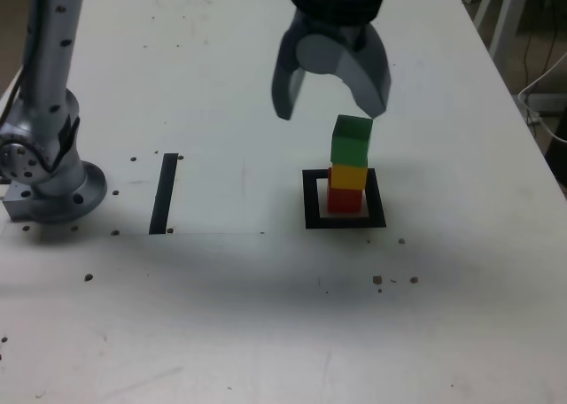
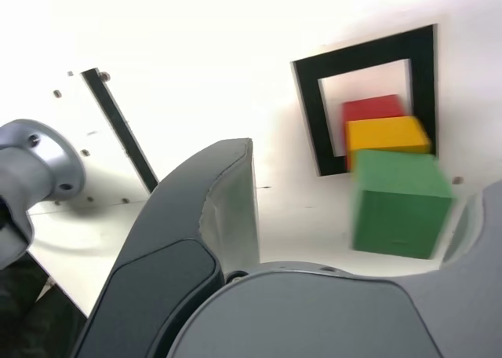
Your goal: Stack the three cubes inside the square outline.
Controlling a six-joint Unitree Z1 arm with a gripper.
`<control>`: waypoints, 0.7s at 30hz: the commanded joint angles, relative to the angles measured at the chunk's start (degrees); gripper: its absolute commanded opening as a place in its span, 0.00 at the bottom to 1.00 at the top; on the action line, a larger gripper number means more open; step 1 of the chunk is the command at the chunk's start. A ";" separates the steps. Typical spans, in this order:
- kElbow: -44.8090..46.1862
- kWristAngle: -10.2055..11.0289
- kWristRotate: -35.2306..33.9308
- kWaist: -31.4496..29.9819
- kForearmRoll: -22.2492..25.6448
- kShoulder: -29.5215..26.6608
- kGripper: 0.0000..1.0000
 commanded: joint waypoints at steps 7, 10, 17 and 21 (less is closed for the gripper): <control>7.52 0.33 -0.62 1.56 -0.14 -5.00 1.00; 10.83 0.17 -0.82 2.02 -0.92 -6.84 0.99; 18.04 -0.58 -1.22 2.94 -3.40 -10.62 0.99; 22.47 -1.26 -1.31 3.47 -5.15 -12.83 0.99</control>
